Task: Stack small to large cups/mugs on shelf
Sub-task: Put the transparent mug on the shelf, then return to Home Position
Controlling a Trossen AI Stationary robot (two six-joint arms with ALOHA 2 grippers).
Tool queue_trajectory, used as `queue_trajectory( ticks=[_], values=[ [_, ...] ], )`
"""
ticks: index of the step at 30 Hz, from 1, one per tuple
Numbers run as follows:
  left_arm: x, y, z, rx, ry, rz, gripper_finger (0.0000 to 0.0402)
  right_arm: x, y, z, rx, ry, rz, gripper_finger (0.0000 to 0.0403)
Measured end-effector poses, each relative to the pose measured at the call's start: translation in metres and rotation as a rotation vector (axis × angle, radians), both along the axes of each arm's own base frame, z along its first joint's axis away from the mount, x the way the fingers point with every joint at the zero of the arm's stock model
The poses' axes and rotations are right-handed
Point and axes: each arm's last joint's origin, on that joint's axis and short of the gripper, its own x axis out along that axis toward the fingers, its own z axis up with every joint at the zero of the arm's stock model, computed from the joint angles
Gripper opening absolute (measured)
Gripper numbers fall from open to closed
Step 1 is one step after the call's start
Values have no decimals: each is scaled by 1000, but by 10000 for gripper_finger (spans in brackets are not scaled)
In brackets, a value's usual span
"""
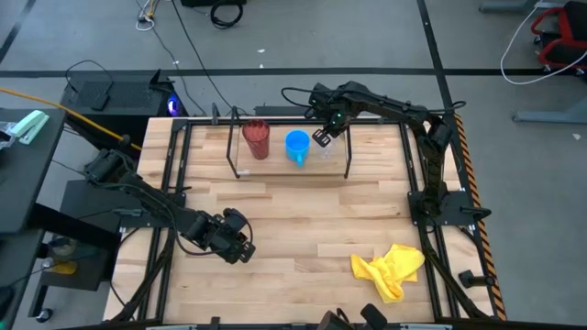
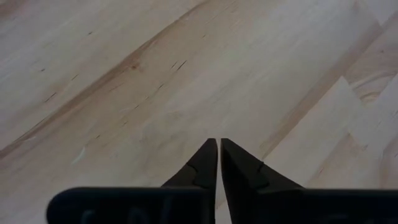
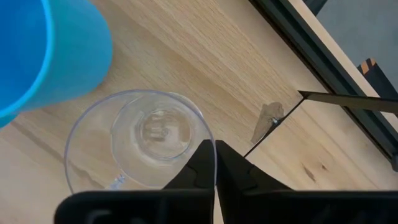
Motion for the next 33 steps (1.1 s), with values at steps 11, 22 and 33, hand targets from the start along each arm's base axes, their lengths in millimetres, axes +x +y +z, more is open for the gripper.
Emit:
queue_trajectory(
  ticks=[11, 22, 33],
  values=[
    [0, 0, 0, 1, 1, -1, 13, 0, 1, 0, 15, -8, 4, 26],
    [-1, 1, 0, 7, 10, -1, 28, 1, 1, 0, 15, -11, 0, 38],
    [-1, 1, -1, 9, 14, -1, 12, 1, 0, 0, 12, -15, -1, 59]
  ],
)
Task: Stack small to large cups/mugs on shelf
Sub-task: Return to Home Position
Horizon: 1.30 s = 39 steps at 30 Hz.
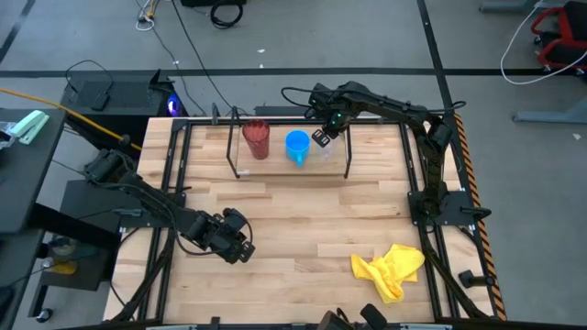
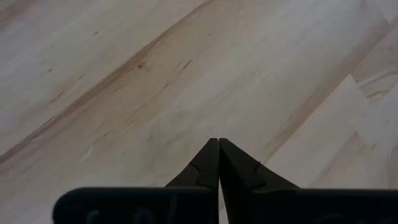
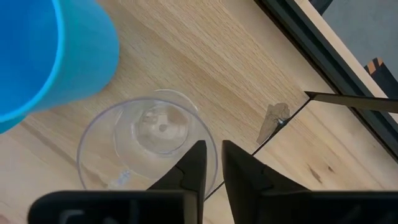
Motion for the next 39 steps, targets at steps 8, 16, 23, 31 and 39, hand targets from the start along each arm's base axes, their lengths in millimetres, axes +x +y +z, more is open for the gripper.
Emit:
queue_trajectory(
  ticks=[8, 16, 23, 31, 39],
  values=[
    [0, 0, 0, -1, 0, 1, 34, 0, 0, 0, -14, 7, -29, 66],
    [0, 0, 0, -1, -1, 1, 15, 0, -1, 10, -23, -8, -41, 75],
    [0, 0, 0, -2, -1, 2, 20, 4, 0, 45, -67, -85, -48, 76],
    [0, 0, 0, -15, -5, 25, 36, 18, 29, 99, -132, -243, -16, 73],
    [-1, -4, 0, -23, -13, 17, 21, 70, 93, 147, -321, -651, 268, 73]
  ],
)
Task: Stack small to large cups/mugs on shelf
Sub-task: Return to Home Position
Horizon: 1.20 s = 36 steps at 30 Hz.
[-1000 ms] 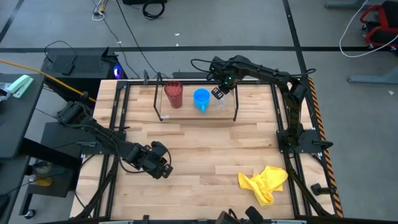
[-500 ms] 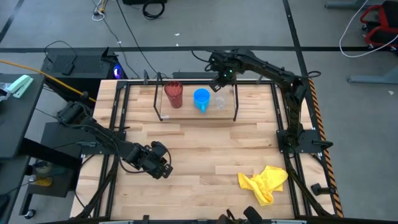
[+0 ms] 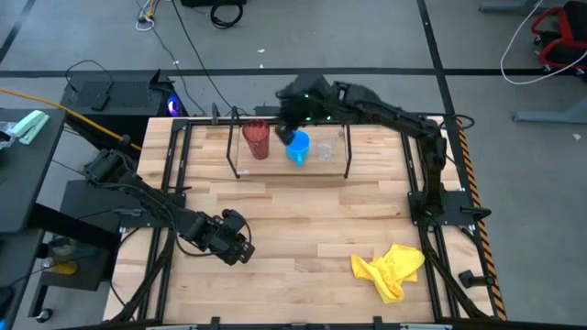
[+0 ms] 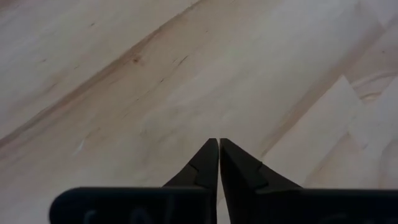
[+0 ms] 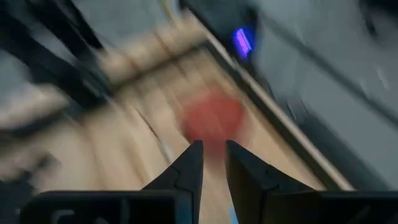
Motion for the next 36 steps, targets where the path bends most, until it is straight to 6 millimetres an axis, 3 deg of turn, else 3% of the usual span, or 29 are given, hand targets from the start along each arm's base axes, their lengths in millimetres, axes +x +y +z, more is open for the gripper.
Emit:
queue_trajectory(
  ticks=[5, 9, 12, 17, 22, 25, 33, 36],
  values=[
    [-3, -5, 0, -15, -7, -1, 13, 28, 23, 25, -79, -345, 158, 73],
    [-2, -10, 0, -24, -33, 8, 14, 41, 11, 28, -41, -505, 166, 73],
    [-2, -13, 0, -22, -56, 4, 19, 54, -9, 17, -10, -570, 163, 73],
    [-3, -16, 1, -25, -71, 5, 23, 77, -44, -18, 10, -590, 124, 73],
    [-7, -21, 1, -8, -105, 33, 14, 97, -73, -68, 123, -530, 84, 73],
    [-8, -23, 1, -3, -111, 31, 11, 108, -80, -95, 133, -486, 78, 73],
    [-8, -22, 1, 0, -111, 34, 24, 122, -85, -111, 60, -565, 93, 73],
    [-8, -22, 1, 1, -110, 33, 26, 124, -86, -110, 4, -517, 116, 73]
  ],
)
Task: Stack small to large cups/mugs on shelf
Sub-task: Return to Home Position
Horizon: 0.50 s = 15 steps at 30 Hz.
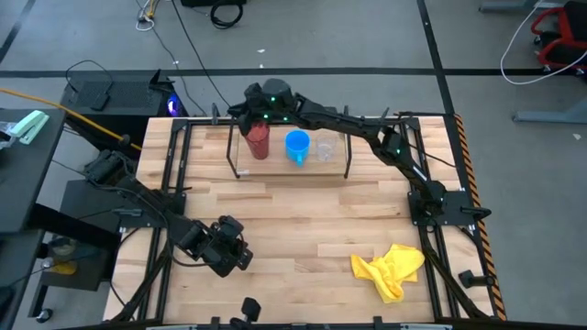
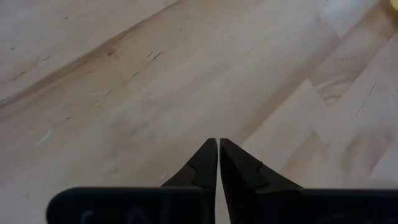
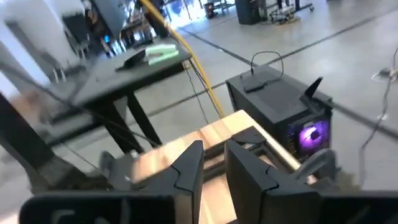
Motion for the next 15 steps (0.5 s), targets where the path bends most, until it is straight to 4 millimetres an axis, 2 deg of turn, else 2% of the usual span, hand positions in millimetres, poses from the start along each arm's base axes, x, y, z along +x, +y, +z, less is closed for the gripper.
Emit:
queue_trajectory(
  ticks=[6, 10, 15],
  values=[
    [-1, 1, 0, 10, 9, -3, 16, 0, 3, 9, -188, 48, -2, 73],
    [-1, 1, -1, 11, 11, -1, 11, 0, 3, 13, -205, 37, -2, 73],
    [-1, 1, -1, 11, 11, -1, 18, -1, 5, 7, -180, 90, 5, 73]
  ],
)
